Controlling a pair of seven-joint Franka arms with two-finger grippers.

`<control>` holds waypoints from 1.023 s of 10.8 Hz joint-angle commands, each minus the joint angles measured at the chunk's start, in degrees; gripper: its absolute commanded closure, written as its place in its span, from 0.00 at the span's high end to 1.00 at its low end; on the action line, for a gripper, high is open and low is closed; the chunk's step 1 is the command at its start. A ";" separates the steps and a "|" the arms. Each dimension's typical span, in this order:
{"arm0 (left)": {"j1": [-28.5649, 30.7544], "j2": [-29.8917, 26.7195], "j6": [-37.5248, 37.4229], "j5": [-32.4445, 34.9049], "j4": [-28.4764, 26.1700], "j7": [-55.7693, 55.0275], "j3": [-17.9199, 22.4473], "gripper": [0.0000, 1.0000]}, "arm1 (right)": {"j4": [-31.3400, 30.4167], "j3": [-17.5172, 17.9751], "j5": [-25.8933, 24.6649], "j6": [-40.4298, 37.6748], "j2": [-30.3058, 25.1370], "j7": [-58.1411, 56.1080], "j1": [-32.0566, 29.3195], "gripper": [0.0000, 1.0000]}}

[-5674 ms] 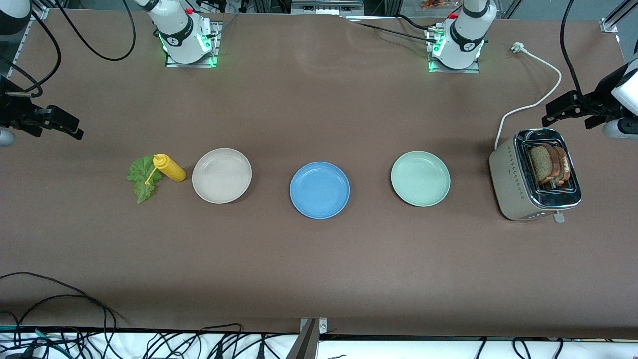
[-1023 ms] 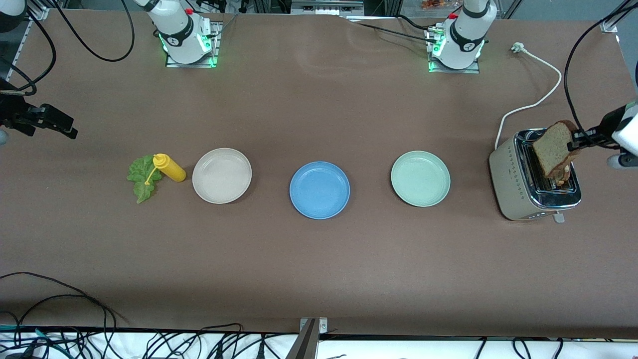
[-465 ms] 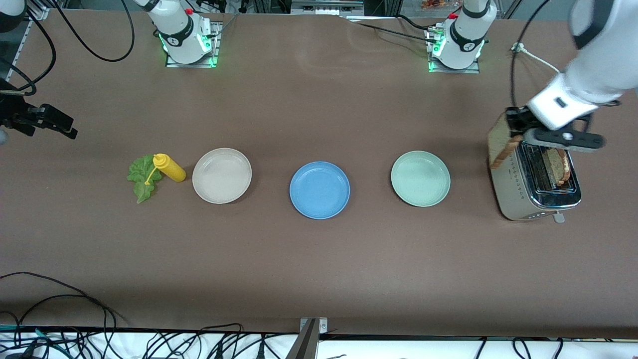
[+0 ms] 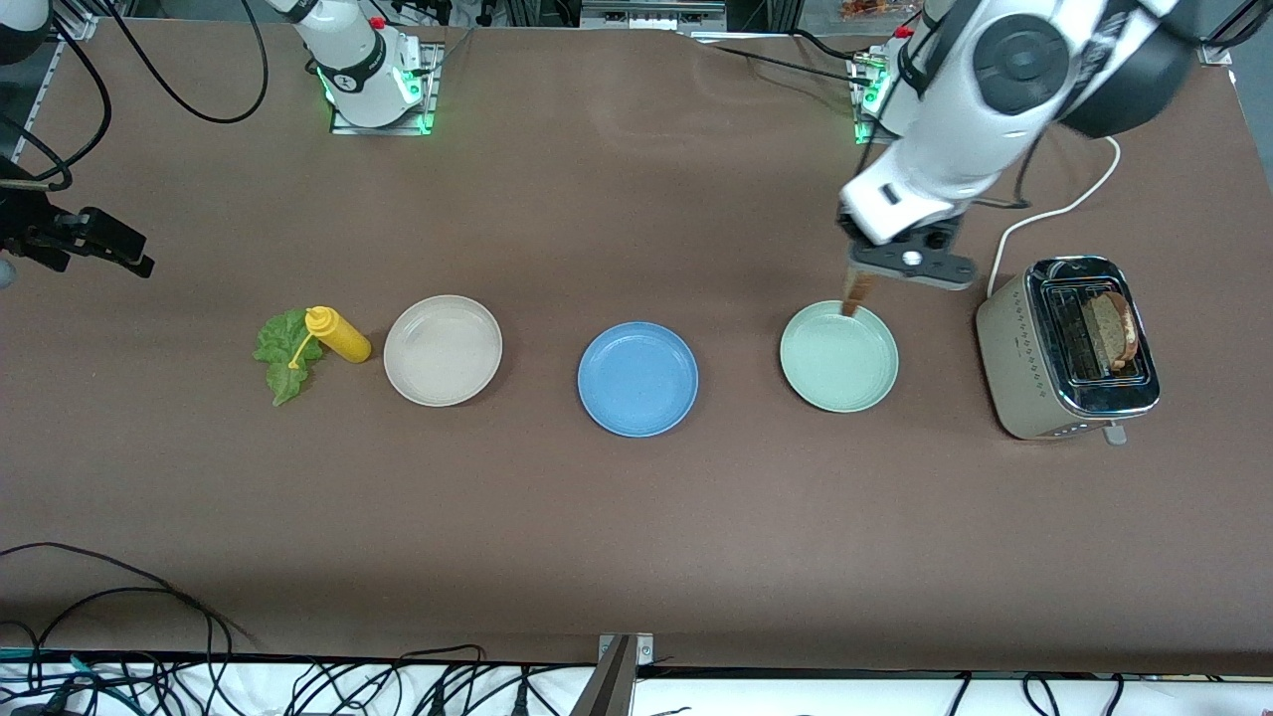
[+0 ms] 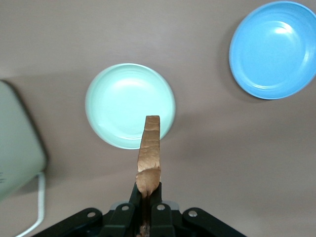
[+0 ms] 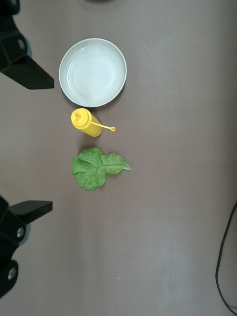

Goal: Make sandwich in blue plate with both arms
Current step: 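Carry the bread slice with the left gripper over the blue plate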

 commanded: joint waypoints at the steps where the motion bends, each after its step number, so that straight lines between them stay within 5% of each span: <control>1: -0.60 12.02 1.33 1.40 7.10 -6.55 -7.26 0.00 | 1.18 0.43 -0.55 -0.78 0.38 -0.20 -0.54 1.00; 7: -9.11 34.27 1.60 2.53 28.02 -23.51 -9.13 0.00 | 1.27 0.43 -0.47 -0.69 0.38 -0.20 -0.54 1.00; 11: -14.31 41.68 10.46 6.76 32.97 -31.27 -9.04 0.00 | 1.27 0.43 -0.56 -0.69 0.38 -0.20 -0.54 1.00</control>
